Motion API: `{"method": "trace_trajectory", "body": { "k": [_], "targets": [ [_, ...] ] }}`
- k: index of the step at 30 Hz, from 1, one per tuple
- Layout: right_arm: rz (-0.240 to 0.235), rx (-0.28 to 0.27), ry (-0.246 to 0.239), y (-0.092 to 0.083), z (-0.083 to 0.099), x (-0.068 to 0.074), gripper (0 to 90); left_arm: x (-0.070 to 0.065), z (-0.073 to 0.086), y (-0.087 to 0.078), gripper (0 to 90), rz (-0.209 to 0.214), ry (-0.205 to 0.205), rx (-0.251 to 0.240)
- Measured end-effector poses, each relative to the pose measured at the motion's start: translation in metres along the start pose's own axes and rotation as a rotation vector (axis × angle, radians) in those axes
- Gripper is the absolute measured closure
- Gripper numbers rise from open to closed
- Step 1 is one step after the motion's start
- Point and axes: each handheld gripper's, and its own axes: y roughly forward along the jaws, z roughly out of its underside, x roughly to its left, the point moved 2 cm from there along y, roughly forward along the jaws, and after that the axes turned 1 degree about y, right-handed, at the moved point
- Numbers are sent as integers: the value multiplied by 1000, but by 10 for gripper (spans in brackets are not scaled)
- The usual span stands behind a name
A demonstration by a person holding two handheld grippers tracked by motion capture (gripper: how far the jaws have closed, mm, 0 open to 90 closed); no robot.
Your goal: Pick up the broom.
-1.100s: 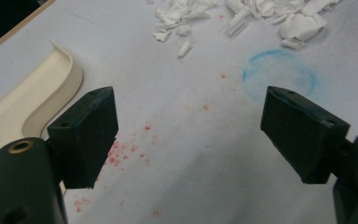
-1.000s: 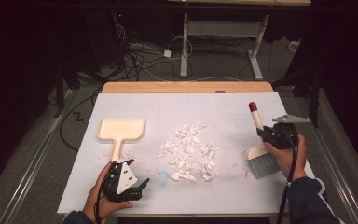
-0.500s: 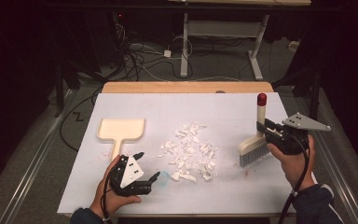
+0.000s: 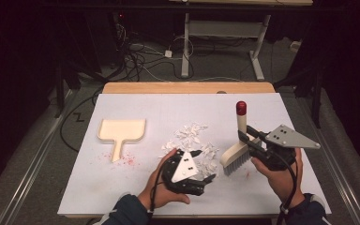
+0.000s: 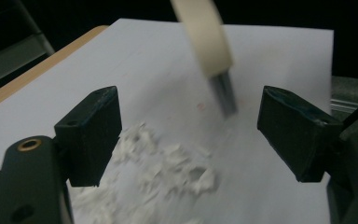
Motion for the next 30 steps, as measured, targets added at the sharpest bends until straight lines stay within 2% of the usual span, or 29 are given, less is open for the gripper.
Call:
{"method": "trace_trajectory", "body": {
  "k": [3, 5, 8, 9, 10, 12, 13, 15, 16, 20, 23, 24, 26, 27, 30],
  "targets": [
    [-23, 0, -10, 1, 0, 12, 711, -5, -6, 14, 228, -22, -15, -8],
    [-44, 2, -19, 2, 0, 19, 712, -3, -6, 20, 280, -28, -41, -12],
    [-59, -3, -26, 2, 1, 27, 711, 2, -3, 23, 384, -3, -88, -25],
    [-64, -5, -31, 2, 1, 29, 711, 4, -1, 23, 431, 29, -100, -28],
    [-63, -9, -29, 2, 1, 30, 711, 6, 0, 22, 476, 46, -108, -34],
    [-66, -20, -35, 1, 1, 33, 710, 8, 2, 19, 574, 48, -113, -40],
    [-69, -29, -30, 1, 1, 33, 709, 11, 3, 16, 591, 49, -117, -41],
    [-79, -43, -31, -1, 0, 35, 707, 18, 4, 10, 639, 77, -132, -42],
    [-92, -49, -34, -1, 0, 35, 705, 18, 4, 10, 647, 77, -132, -42],
    [-149, -85, -47, -3, -1, 36, 684, 26, 6, -9, 651, 129, -96, -26],
    [-185, -104, -109, -7, 1, 38, 598, 30, 12, -21, 651, 173, -52, 17],
    [-225, -94, -134, -8, 3, 37, 585, 31, 15, -24, 651, 176, -38, 28],
    [-296, -77, -153, -12, 8, 33, 536, 34, 19, -31, 650, 189, -30, 46],
    [-347, -40, -171, -12, 11, 32, 532, 36, 21, -34, 650, 191, -24, 52],
    [-425, 27, -243, -10, 24, 29, 515, 37, 23, -43, 650, 214, -19, 49]
  ]
}}
